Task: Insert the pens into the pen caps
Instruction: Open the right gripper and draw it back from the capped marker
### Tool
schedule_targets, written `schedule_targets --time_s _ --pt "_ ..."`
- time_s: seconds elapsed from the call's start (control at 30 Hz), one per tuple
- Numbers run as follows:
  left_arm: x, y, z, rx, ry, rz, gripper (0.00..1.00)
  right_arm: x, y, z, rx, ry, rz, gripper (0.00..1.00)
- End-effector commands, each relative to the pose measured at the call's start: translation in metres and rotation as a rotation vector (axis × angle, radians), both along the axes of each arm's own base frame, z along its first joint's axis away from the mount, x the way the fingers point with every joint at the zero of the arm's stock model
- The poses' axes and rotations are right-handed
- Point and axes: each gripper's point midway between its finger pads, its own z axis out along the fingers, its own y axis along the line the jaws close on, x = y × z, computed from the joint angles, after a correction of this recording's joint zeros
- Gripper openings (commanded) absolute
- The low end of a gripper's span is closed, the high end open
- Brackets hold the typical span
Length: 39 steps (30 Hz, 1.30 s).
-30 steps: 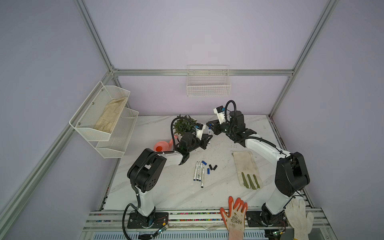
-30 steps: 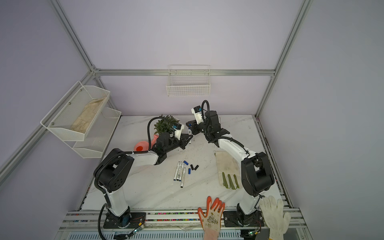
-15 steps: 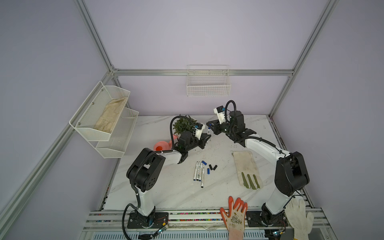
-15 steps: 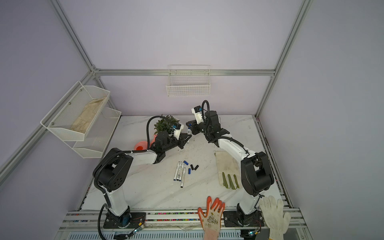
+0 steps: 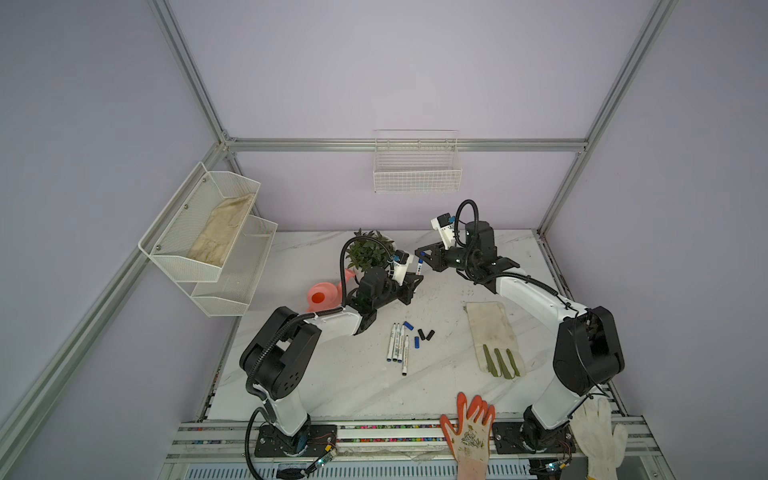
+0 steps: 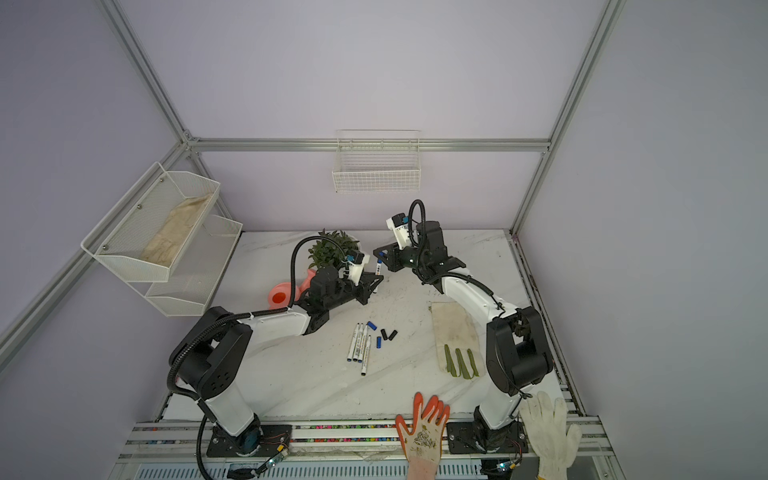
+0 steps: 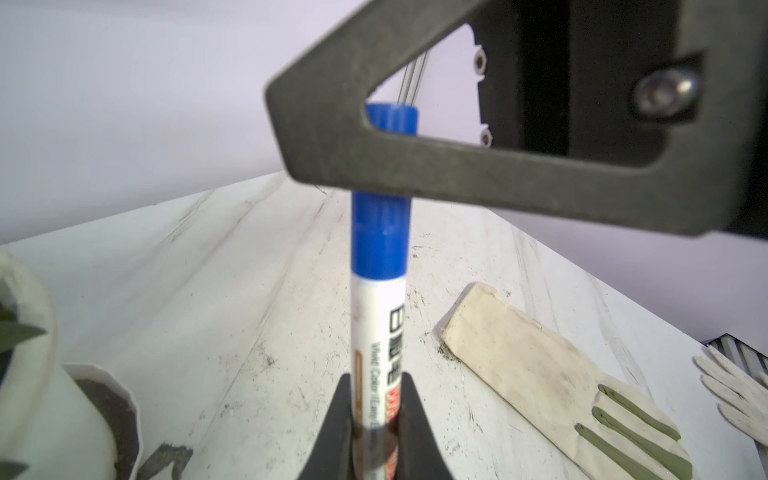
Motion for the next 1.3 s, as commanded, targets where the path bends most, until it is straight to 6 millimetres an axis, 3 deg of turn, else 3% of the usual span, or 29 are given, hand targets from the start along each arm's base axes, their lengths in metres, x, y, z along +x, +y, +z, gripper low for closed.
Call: schedule_targets --time_s 0.0,0.17,0.3,0.4,0.47,0.6,0.77,0.9,1.07,1.27 --pt "-0.006 0.028 0.131 -0.274 -0.365 0.125 0.00 -0.062 -0.011 -0.106 -0.165 0.448 0.054 0.00" --pt "-0.020 0.009 0.085 -0.194 -0.294 0.073 0.00 -0.054 -0.008 -0.094 -0.147 0.412 0.050 0.00" --pt "-0.025 0.000 0.063 -0.189 -0.245 0.052 0.00 -0.043 -0.004 -0.080 -0.137 0.369 0.048 0.03" --pt "-0.027 -0.005 0.047 -0.177 -0.211 0.037 0.00 -0.030 -0.002 -0.067 -0.129 0.324 0.038 0.20" --pt "-0.028 -0.007 0.038 -0.166 -0.198 0.030 0.00 -0.018 -0.003 -0.055 -0.122 0.284 0.014 0.35" --pt "-0.025 -0.007 0.026 -0.151 -0.171 0.042 0.00 0.009 -0.009 -0.021 -0.079 0.189 -0.058 0.47" --pt "-0.018 -0.008 0.009 -0.142 -0.117 0.066 0.00 0.034 -0.032 0.035 0.015 0.063 -0.172 0.49" --pt "-0.009 -0.009 -0.006 -0.115 -0.069 0.089 0.00 0.036 -0.048 0.057 0.065 0.028 -0.216 0.50" --pt "0.009 0.000 -0.030 -0.092 0.007 0.173 0.00 0.039 -0.070 0.059 0.076 0.028 -0.286 0.49" --pt "0.028 -0.007 -0.060 0.077 0.105 0.188 0.00 0.049 -0.085 0.030 0.055 0.107 -0.371 0.48"
